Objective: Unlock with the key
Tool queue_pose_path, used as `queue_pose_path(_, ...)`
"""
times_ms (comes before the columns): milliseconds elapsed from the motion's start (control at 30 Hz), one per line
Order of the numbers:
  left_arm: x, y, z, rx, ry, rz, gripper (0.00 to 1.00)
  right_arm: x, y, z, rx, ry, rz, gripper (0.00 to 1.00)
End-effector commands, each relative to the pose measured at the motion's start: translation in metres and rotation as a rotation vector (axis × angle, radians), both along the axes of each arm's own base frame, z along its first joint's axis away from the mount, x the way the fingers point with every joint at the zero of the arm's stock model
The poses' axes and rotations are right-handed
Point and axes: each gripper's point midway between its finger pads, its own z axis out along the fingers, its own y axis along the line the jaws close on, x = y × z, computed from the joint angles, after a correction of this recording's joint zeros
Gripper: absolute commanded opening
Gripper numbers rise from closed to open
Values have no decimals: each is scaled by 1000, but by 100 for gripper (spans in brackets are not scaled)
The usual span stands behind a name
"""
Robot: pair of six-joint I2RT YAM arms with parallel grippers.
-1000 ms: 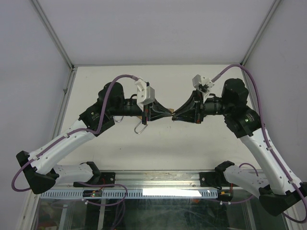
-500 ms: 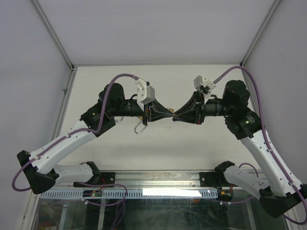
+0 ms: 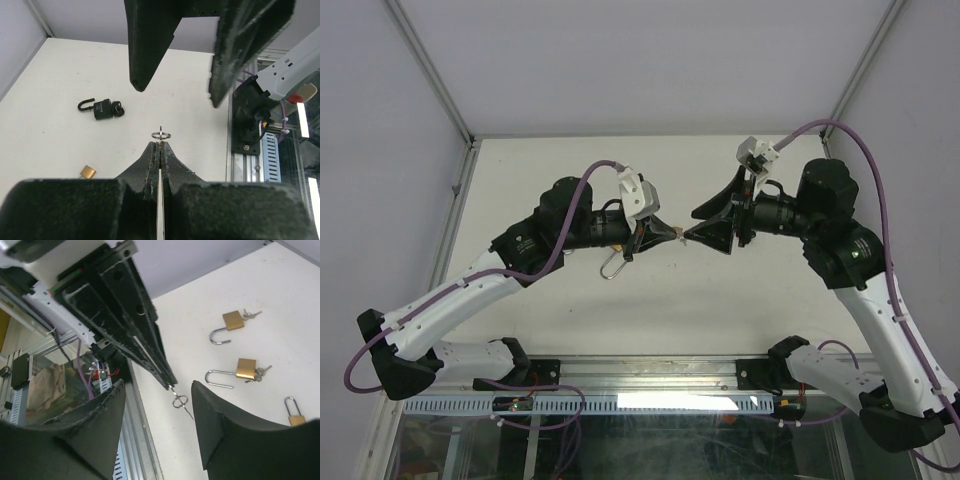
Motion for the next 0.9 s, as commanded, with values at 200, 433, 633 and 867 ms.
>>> queue_pose_path(200,-8,4,25,-38,-33,-14,0,6,9,-13,-46,-64,108,39)
queue_pose_path(433,-12,3,24,-37,-26,-41,0,-7,10,-21,-115,-165,296,40)
queue_pose_path(633,-14,2,24,-41,-30,-53,0,-5,12,-21,-120,-152,312,23)
queue_pose_path(867,-15,1,25,-44,-32,-59,0,-7,11,-31,-122,-123,315,26)
